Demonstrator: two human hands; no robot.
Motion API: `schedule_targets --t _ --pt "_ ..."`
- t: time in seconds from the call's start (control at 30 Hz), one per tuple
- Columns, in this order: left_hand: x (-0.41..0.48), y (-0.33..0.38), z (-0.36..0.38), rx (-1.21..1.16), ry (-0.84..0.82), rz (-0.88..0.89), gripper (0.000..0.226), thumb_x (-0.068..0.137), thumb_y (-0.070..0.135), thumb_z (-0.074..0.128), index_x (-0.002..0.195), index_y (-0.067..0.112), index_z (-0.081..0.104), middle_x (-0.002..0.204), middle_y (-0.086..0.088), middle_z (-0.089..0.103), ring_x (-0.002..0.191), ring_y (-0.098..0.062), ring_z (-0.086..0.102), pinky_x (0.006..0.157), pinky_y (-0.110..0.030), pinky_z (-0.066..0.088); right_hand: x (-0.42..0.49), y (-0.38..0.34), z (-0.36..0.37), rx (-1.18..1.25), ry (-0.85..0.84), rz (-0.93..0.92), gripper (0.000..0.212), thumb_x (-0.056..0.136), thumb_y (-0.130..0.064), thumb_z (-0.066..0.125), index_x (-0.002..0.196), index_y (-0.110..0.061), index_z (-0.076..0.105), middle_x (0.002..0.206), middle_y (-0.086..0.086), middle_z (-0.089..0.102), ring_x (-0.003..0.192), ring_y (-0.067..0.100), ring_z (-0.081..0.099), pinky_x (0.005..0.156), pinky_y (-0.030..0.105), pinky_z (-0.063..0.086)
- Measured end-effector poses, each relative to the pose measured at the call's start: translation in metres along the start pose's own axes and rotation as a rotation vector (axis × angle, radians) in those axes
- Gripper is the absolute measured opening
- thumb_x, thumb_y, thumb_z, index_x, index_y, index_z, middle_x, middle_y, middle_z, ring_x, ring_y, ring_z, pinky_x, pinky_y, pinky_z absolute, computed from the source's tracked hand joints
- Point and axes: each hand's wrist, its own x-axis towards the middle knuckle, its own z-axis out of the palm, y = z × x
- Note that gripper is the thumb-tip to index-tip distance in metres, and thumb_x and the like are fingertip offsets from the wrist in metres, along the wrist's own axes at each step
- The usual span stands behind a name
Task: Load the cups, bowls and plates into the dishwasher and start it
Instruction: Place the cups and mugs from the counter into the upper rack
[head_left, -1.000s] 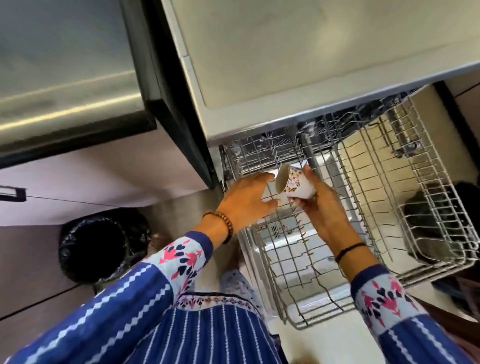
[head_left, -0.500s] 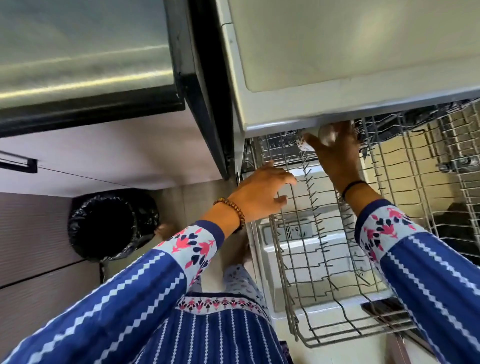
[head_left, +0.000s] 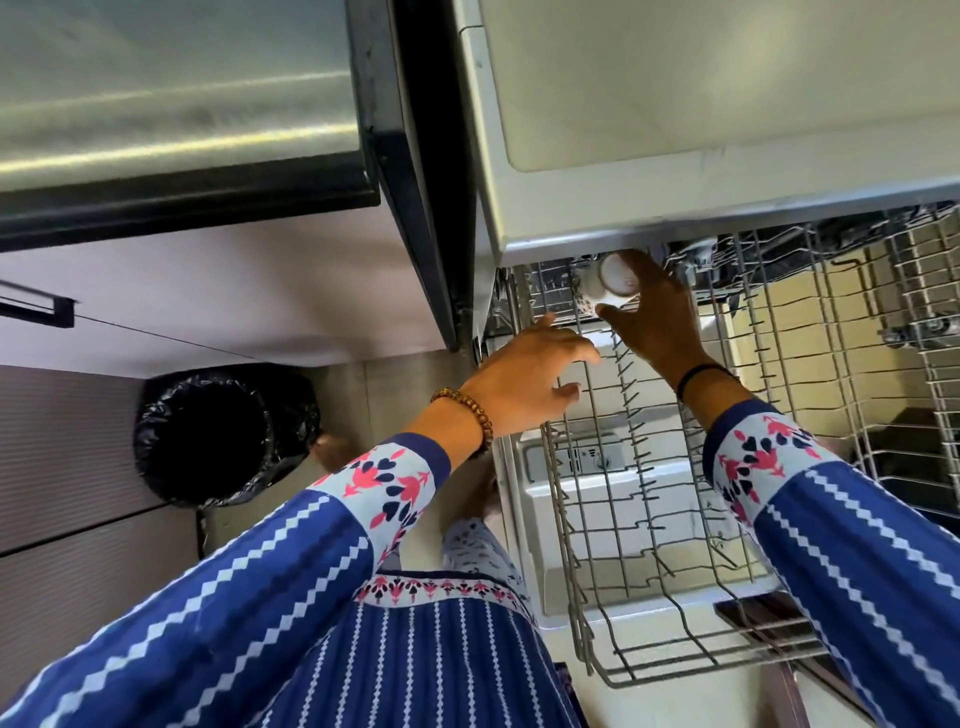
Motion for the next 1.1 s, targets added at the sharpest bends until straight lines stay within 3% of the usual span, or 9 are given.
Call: schedule_targets --t 0.13,0.2,0.27,0.43,0.53,0.7,0.87,0.97,1.1 --pt "0.001 0.001 -0.001 -0.006 0.000 -0.018 0.035 0.095 0.022 0.061 0.129 0.017 0.057 0.135 0.001 0.058 0.134 -0.015 0.042 0.114 -0.017 0.001 -0.009 -0.005 -0.004 0.006 0.021 0.005 0.064 0.080 -0.003 0.080 0.137 0.003 0.052 0.136 0.022 0.057 0.121 0.034 0.056 0.087 -0.011 0.017" --pt "0.001 0.003 -0.002 -0.018 -0.012 -0.028 0.035 0.094 0.023 0.062 0.129 0.017 0.057 0.134 0.000 0.058 0.129 -0.015 0.047 0.116 -0.024 0.016 -0.016 -0.009 -0.007 0.012 0.053 0.009 0.058 0.078 -0.002 0.081 0.129 0.006 0.056 0.130 0.024 0.060 0.117 0.036 0.058 0.087 -0.008 0.023" --pt "0.000 0.007 -0.006 -0.045 -0.018 -0.054 0.036 0.094 0.023 0.062 0.130 0.018 0.057 0.136 -0.001 0.057 0.128 -0.015 0.048 0.110 -0.025 0.029 -0.025 -0.017 -0.012 0.010 0.055 0.020 0.053 0.078 -0.004 0.081 0.125 0.005 0.058 0.128 0.023 0.061 0.117 0.036 0.058 0.090 0.004 0.029" --pt "-0.018 0.018 -0.023 -0.084 0.052 -0.078 0.036 0.091 0.017 0.064 0.127 0.018 0.059 0.133 -0.001 0.059 0.121 -0.015 0.055 0.097 -0.016 0.036 -0.053 -0.052 -0.025 0.020 -0.018 0.031 0.038 0.086 -0.015 0.076 0.121 -0.007 0.062 0.130 0.014 0.061 0.116 0.031 0.062 0.095 0.031 0.051" --pt "-0.039 0.022 -0.039 -0.050 0.126 -0.105 0.032 0.090 0.017 0.063 0.122 0.022 0.061 0.127 0.001 0.060 0.111 -0.016 0.058 0.091 -0.025 0.047 -0.074 -0.083 -0.034 0.096 -0.003 -0.052 0.026 0.089 -0.015 0.073 0.114 -0.010 0.066 0.118 0.010 0.068 0.102 0.024 0.067 0.085 0.030 0.054" --pt "-0.089 0.021 -0.073 -0.042 0.258 -0.124 0.026 0.089 0.017 0.065 0.115 0.019 0.065 0.113 0.004 0.063 0.092 -0.012 0.057 0.086 -0.030 0.051 -0.099 -0.146 -0.047 0.245 -0.108 -0.086 0.014 0.092 -0.016 0.067 0.106 -0.018 0.069 0.105 -0.004 0.072 0.091 0.011 0.068 0.079 0.027 0.055" --pt "-0.147 0.013 -0.110 -0.034 0.430 -0.184 0.033 0.088 0.025 0.063 0.121 0.018 0.065 0.117 0.001 0.066 0.108 -0.019 0.062 0.092 -0.039 0.051 -0.110 -0.206 -0.053 0.318 -0.133 -0.210 0.014 0.093 -0.018 0.068 0.106 -0.015 0.069 0.099 -0.004 0.071 0.088 0.008 0.066 0.079 0.022 0.054" --pt "-0.178 0.008 -0.133 -0.034 0.541 -0.216 0.037 0.086 0.029 0.058 0.122 0.019 0.063 0.119 0.003 0.065 0.112 -0.015 0.060 0.095 -0.036 0.050 -0.106 -0.242 -0.055 0.327 -0.133 -0.319 0.015 0.093 -0.019 0.069 0.107 -0.016 0.068 0.098 -0.005 0.070 0.087 0.005 0.064 0.076 0.012 0.049" --pt "-0.209 0.003 -0.169 -0.061 0.717 -0.252 0.033 0.088 0.016 0.065 0.121 0.017 0.064 0.120 0.002 0.066 0.112 -0.013 0.060 0.097 -0.025 0.045 -0.090 -0.300 -0.060 0.350 -0.143 -0.484 0.014 0.093 -0.019 0.069 0.106 -0.015 0.068 0.097 -0.005 0.070 0.086 0.005 0.064 0.077 0.013 0.050"
